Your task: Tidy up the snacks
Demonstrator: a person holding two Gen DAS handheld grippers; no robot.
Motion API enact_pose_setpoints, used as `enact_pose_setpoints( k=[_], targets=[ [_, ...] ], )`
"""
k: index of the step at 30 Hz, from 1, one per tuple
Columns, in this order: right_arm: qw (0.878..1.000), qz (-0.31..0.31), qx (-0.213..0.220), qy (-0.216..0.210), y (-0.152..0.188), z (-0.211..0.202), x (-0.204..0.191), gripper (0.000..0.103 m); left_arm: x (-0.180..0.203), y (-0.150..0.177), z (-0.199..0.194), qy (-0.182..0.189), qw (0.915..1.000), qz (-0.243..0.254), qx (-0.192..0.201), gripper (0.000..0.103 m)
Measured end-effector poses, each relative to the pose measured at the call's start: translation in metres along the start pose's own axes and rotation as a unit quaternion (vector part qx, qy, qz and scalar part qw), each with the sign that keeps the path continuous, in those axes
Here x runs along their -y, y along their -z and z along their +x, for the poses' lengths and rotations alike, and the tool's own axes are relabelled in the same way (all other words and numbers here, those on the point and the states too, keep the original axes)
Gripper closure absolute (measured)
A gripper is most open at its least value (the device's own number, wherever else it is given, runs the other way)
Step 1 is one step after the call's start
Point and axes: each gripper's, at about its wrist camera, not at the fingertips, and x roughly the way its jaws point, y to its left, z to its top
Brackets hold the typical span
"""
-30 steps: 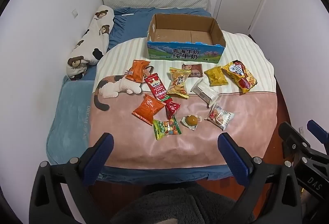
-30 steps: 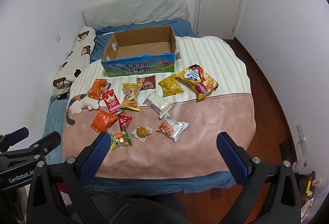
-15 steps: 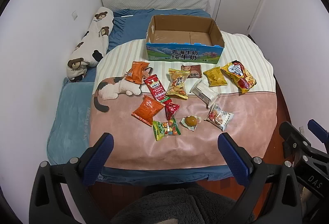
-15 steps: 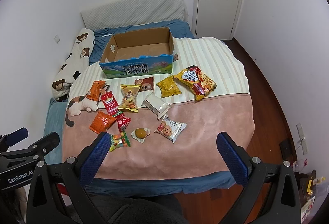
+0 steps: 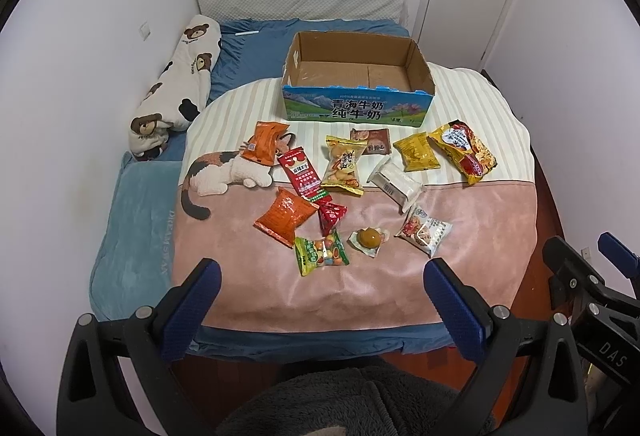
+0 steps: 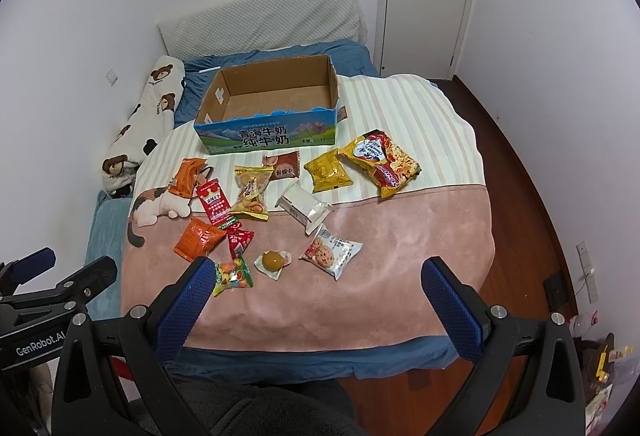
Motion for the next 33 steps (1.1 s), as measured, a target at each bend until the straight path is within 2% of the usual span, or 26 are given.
enact_pose_setpoints(
  k=[33],
  targets=[
    [1.0,0.001,0.007,0.001,-0.006,0.0005,0.0021,0.0,0.0051,-0.0055,0.0,0.002,1.0,0.003,0.006,0.0]
  ],
)
